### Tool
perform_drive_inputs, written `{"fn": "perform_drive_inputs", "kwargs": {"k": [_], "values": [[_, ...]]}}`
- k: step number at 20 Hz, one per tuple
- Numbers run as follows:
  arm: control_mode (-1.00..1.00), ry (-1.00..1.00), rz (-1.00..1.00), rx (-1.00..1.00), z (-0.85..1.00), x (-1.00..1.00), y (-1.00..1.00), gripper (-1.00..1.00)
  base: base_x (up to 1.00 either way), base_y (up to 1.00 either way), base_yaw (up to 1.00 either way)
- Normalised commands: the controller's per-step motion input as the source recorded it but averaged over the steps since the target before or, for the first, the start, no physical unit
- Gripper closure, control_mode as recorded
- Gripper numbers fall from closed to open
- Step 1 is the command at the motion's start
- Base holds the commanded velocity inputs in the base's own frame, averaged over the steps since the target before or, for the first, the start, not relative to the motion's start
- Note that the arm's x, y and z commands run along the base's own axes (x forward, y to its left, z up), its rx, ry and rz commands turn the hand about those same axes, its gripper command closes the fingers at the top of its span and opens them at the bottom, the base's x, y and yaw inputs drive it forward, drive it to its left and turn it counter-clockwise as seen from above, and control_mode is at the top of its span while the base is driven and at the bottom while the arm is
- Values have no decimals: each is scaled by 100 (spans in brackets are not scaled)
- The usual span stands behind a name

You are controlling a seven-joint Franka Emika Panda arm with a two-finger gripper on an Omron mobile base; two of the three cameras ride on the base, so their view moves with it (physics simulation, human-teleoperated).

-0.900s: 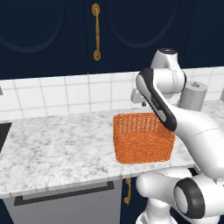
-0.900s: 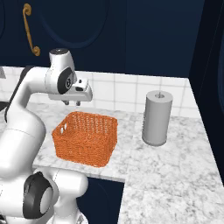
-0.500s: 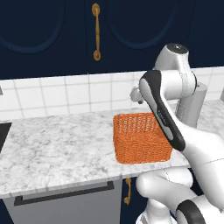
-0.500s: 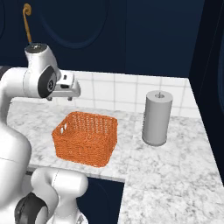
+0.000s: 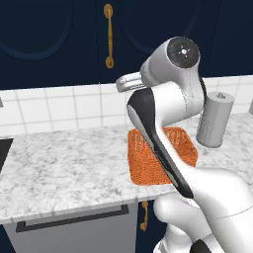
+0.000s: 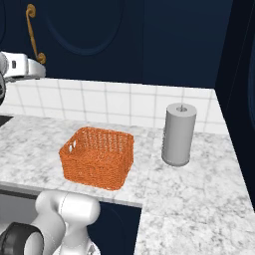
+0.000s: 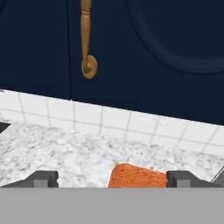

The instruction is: Open the cabinet, pick up the bread from the cabinet and place it in the basket. Then move the basket to the dining counter.

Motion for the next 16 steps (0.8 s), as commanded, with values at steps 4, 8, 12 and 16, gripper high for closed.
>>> {"fn": "perform_drive_inputs", "kwargs": {"k": [4,8,12,16], "values": [[-100,-67,-1,12,37,34,51,-100,0,0,0],[-100,-65,0,16,-21,78,3,-100,0,0,0],[-100,-40,1,6,-34,91,0,-100,0,0,0],[-100,-13,-4,0,-7,72,3,-100,0,0,0]]}}
